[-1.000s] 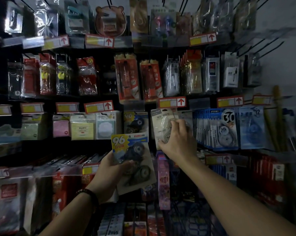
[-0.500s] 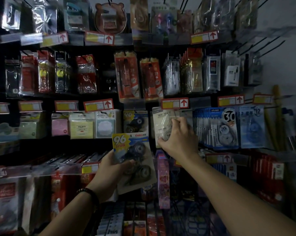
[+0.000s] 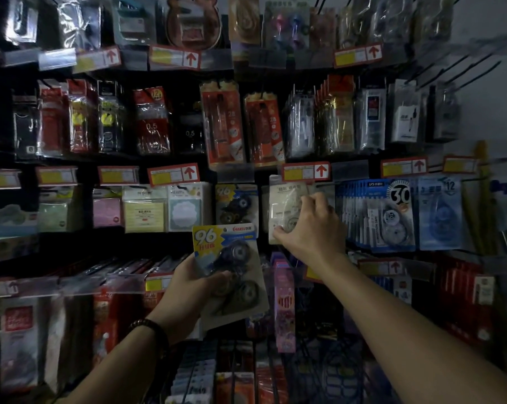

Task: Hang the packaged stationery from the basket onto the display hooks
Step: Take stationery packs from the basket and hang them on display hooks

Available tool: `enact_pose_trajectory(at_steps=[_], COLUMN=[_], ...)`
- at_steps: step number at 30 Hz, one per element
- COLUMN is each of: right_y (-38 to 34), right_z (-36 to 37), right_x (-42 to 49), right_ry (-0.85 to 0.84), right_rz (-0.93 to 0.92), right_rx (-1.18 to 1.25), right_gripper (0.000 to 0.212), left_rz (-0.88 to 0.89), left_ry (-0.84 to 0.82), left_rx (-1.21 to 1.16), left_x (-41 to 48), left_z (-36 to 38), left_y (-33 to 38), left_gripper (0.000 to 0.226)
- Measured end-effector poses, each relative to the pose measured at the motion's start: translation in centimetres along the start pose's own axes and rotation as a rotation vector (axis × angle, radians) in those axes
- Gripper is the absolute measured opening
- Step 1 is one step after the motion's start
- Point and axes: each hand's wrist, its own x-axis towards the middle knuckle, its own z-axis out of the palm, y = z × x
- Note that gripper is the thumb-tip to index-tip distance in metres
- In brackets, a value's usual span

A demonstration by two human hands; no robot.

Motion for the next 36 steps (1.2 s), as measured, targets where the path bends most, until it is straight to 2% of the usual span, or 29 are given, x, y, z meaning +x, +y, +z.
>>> enact_pose_trajectory(at_steps=[5, 15, 17, 21, 25, 27, 29, 31, 34, 36], right_y=[0.2, -0.3, -0.3, -0.8, -1.9, -2.4, -2.9, -3.6, -4.4, -4.7], right_z=[0.6, 2.7, 2.7, 2.3, 1.8, 1.7, 2.0, 2.3, 2.6, 2.9], right_x=[0.0, 1.4, 1.1, -1.5, -4.7, -5.8, -5.9, -5.3, -3.6, -2.4], right_ry=[-0.031, -0.112, -0.115, -0.125, -0.247, -0.287, -0.257, -0.222, -0.164, -0.131], right_rz=[-0.037, -0.007, 0.019, -0.018, 0.008, 0.025, 0.043, 0.094, 0.143, 0.134], right_rx=[-0.02, -0.111, -0.067, 0.222, 0.71, 0.904, 0.948, 0.957, 1.009, 1.025], right_gripper=[0.085, 0.092, 0.083, 0.053, 0.068, 0.073, 0.082, 0.082, 0.073, 0.069], left_rz=[-0.002, 0.015, 0.034, 0.05, 0.1, 0.111, 0.116, 0.138, 0.134, 0.128], left_ry=[-0.014, -0.025, -0.041, -0.011, 0.09, 0.123, 0.161, 0.194, 0.112, 0.046], left_rx=[0.011, -0.004, -0.006, -0.017, 0.011, 0.014, 0.022, 0.065, 0.12, 0.15], left_x=[0.1, 0.2, 0.2, 0.9, 2.5, 3.1, 3.7, 4.3, 5.4, 6.1], left_z=[-0.6, -0.3, -0.4, -0.6, -0.3, -0.3, -0.3, -0.3, -0.6, -1.1], left_y=[-0.4, -0.1, 0.0, -0.4, -0.9, -0.7, -0.5, -0.2, 0.7, 1.6], left_gripper=[0.037, 0.045, 0.045, 0.042, 0.032, 0.036, 0.044, 0.047, 0.056, 0.072])
